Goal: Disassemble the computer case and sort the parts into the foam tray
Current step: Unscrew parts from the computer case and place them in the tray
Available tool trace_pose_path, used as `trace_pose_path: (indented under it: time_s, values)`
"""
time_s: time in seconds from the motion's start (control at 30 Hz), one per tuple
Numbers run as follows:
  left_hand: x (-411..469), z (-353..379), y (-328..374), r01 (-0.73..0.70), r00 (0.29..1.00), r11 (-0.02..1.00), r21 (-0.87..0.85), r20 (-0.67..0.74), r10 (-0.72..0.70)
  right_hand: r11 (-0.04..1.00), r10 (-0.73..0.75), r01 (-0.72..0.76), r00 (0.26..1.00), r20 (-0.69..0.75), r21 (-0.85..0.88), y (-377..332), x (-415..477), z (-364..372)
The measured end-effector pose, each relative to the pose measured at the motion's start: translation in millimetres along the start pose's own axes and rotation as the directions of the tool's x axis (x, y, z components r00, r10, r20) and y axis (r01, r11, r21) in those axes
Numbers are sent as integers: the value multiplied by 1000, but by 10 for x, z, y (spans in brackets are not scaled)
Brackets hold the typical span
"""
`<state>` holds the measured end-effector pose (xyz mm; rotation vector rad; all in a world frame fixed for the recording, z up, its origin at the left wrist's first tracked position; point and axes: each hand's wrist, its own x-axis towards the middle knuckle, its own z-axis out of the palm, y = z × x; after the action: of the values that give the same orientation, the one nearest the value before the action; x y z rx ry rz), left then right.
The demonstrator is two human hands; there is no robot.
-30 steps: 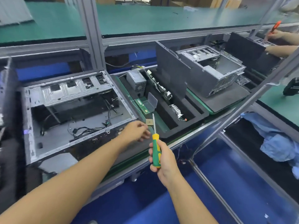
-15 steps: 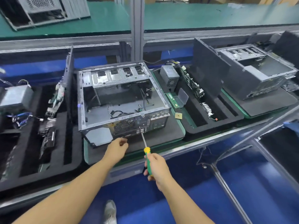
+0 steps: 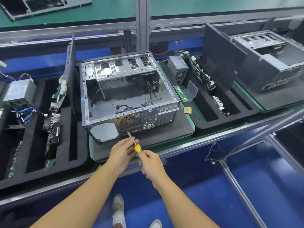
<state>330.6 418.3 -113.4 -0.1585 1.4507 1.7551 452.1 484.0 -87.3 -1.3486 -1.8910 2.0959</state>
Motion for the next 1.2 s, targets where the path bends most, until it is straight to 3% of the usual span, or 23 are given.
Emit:
trace_pose_path:
  time_s: [0.13,0.63,0.87,1.03,1.2]
  values:
    - [3,-178,40,-16,999,999,-48,-31,14,1000,0,0,1000,14,16,-30,0,196]
    - [52,-285,95,-33,999,996,77,9,32,991,29,-20,998,-64,131,-3,-13,388]
    - [58,-303,96,-64,998,993,101,15,63,969,99,-90,995,-30,229,9,-7,398]
    - [57,-259,103,-60,998,996,60,-31,62,842,234,-276,961,147,464,-11,45,369]
    - [78,-311,84,-60,995,996,65,-74,65,678,217,-421,898,383,603,1,65,360]
